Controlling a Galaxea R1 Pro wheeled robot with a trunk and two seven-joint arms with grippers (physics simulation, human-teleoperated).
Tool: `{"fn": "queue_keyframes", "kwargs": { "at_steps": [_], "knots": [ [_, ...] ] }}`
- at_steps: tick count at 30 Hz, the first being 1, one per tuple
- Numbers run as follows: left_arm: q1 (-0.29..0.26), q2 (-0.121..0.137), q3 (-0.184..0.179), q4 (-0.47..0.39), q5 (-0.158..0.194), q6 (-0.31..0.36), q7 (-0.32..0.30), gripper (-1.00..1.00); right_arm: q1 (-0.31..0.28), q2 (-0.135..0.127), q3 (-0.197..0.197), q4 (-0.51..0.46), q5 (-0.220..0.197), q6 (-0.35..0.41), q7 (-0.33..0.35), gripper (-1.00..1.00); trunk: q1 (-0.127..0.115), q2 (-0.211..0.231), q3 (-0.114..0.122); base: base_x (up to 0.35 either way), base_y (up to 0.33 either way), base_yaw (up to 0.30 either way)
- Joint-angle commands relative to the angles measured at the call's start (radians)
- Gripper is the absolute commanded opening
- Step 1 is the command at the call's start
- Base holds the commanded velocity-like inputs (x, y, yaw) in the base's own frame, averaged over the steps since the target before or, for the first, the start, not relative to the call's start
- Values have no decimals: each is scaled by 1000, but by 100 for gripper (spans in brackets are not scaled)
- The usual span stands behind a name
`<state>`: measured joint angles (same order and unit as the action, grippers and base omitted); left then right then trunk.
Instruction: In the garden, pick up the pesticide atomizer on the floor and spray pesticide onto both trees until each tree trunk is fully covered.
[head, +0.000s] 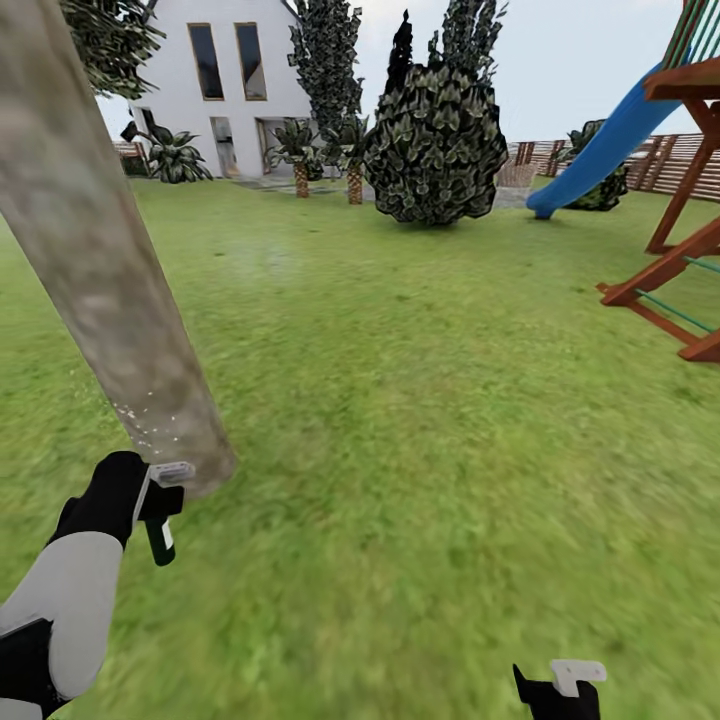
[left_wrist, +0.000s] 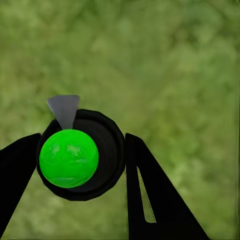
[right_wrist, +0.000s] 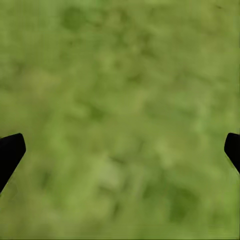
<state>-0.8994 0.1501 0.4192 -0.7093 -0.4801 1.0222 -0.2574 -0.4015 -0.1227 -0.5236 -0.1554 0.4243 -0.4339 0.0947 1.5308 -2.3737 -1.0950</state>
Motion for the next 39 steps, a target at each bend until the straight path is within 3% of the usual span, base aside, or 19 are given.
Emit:
{"fn": "queue_keyframes", "kwargs": {
  "at_steps": [1,13,18,26,39],
  "knots": [
    [-1,-1,4,-1,-11,2,-10,-100,0,0,-9,1,2,-3,8,100,0,0,-1,191,-188,276],
    [-7,-13,3,-1,-7,2,-8,-100,0,-1,-9,0,0,-4,7,100,0,0,-1,17,-18,255],
    [-23,-18,-2,0,-6,5,-8,-100,0,1,-11,-4,-4,-4,5,100,0,0,-1,0,0,11],
    [-75,-23,-11,1,-6,9,-10,-100,0,-34,-10,0,-1,-5,5,100,0,0,-1,0,-11,0],
    [-89,-15,-10,1,-6,9,-10,-100,1,-35,-9,1,1,-4,7,100,0,0,-1,86,-258,0]
  ]
}}
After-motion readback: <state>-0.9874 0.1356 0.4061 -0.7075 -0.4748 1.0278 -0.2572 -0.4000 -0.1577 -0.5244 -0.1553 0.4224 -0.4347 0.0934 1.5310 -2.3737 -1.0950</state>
